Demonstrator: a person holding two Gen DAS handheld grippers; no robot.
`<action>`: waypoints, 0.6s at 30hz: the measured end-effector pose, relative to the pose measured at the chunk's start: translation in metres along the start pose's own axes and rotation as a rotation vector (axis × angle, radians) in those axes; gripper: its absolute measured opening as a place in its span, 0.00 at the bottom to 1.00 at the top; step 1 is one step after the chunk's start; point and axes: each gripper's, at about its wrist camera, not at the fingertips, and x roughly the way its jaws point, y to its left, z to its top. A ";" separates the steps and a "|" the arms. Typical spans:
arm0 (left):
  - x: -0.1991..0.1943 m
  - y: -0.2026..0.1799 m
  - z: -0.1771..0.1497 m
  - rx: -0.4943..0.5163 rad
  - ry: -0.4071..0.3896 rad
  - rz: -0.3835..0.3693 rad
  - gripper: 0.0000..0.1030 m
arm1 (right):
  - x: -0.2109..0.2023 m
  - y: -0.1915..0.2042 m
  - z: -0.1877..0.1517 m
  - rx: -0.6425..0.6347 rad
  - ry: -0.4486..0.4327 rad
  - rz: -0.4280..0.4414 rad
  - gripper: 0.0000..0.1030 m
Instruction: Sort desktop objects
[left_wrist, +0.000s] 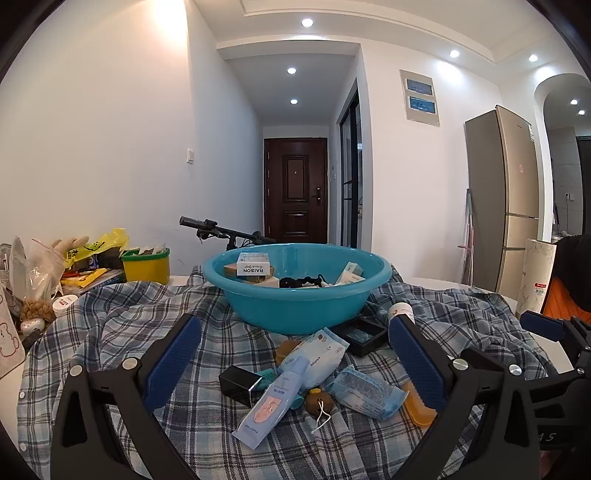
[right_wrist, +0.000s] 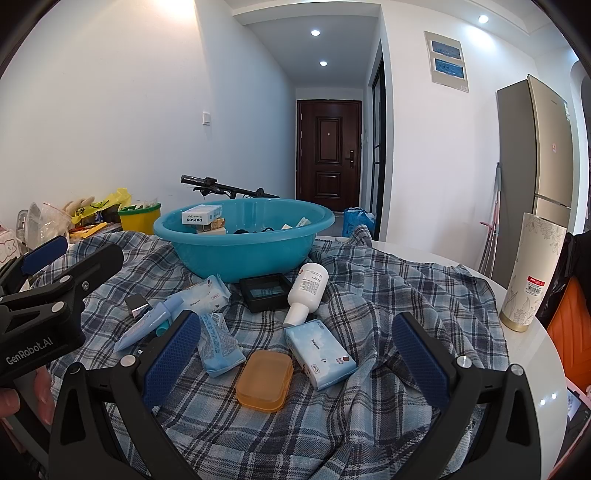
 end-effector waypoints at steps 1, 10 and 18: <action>0.001 0.001 0.000 -0.002 0.002 0.004 1.00 | 0.000 0.000 0.000 0.000 0.000 0.000 1.00; 0.005 0.008 0.001 -0.042 0.028 -0.023 1.00 | 0.000 0.000 0.000 0.000 0.000 0.000 1.00; 0.001 0.002 0.005 -0.034 0.024 0.019 1.00 | 0.001 0.000 0.000 0.000 0.000 0.000 1.00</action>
